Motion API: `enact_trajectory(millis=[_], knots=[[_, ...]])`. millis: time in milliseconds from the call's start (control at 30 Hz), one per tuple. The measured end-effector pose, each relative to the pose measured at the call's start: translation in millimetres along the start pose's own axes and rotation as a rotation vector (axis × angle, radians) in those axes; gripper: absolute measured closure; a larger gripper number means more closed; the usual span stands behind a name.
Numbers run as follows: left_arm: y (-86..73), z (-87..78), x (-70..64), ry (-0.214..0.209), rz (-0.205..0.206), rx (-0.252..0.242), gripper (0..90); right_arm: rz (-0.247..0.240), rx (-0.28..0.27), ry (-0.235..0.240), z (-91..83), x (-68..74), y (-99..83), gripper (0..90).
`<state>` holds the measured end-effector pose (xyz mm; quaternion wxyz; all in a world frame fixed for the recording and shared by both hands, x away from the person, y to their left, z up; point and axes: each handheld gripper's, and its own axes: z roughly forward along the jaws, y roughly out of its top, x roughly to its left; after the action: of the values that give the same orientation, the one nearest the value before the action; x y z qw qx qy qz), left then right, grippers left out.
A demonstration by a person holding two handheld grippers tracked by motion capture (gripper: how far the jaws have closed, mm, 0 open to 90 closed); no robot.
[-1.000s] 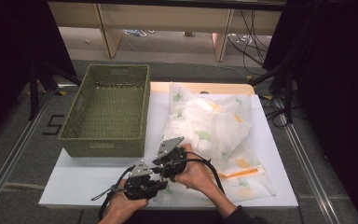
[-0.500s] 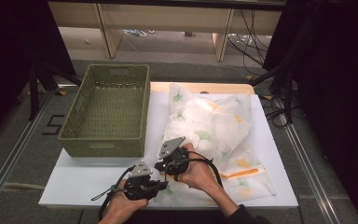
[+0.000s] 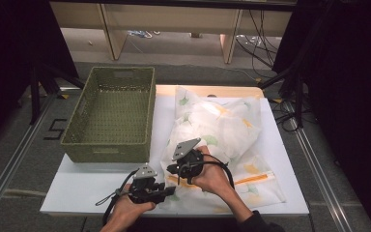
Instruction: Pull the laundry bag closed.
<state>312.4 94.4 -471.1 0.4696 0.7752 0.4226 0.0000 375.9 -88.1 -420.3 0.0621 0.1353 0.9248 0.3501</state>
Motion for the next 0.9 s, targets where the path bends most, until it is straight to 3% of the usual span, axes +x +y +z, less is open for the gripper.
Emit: enact_trajectory(millis=[33,100,267,500,533,567,667,733,767,833,900], knots=[[1.2,0.5,4.2,0.007,-0.025,0.001,67.6,-0.005,0.001,0.001,-1.7,-1.0,0.0,88.0],[1.5,1.5,13.3,-0.018,-0.074,0.003,66.0,0.004,-0.003,-0.012,-3.7,-2.6,-1.2,87.5],[2.9,2.3,22.2,-0.029,-0.133,-0.003,62.8,0.018,-0.007,-0.007,-7.7,-5.4,-2.1,86.2],[1.3,5.9,20.1,-0.050,-0.149,0.031,53.0,0.005,0.013,0.002,-6.4,-5.3,-3.7,85.8],[1.4,5.6,21.1,-0.048,-0.150,0.036,52.1,0.024,0.009,-0.003,-7.1,-3.7,-4.1,85.8],[1.8,5.0,21.7,-0.055,-0.155,0.029,52.2,0.006,0.008,0.000,-8.7,-5.8,-4.0,85.8],[2.5,4.3,21.9,-0.076,-0.146,0.020,59.3,0.023,-0.006,-0.012,-11.5,-8.7,-6.2,85.2],[2.7,5.8,22.9,-0.068,-0.150,0.020,56.8,0.014,-0.010,-0.011,-12.2,-10.9,-6.9,84.4],[3.2,6.2,25.1,-0.064,-0.165,0.026,53.7,0.035,-0.003,-0.012,-13.0,-10.3,-7.3,84.2],[4.3,4.8,29.3,-0.043,-0.194,0.019,46.7,0.024,-0.001,-0.013,-12.6,-10.7,-7.2,83.4],[4.8,2.4,31.2,-0.047,-0.178,0.009,55.3,0.012,-0.011,-0.013,-11.5,-10.9,-7.1,83.0]])
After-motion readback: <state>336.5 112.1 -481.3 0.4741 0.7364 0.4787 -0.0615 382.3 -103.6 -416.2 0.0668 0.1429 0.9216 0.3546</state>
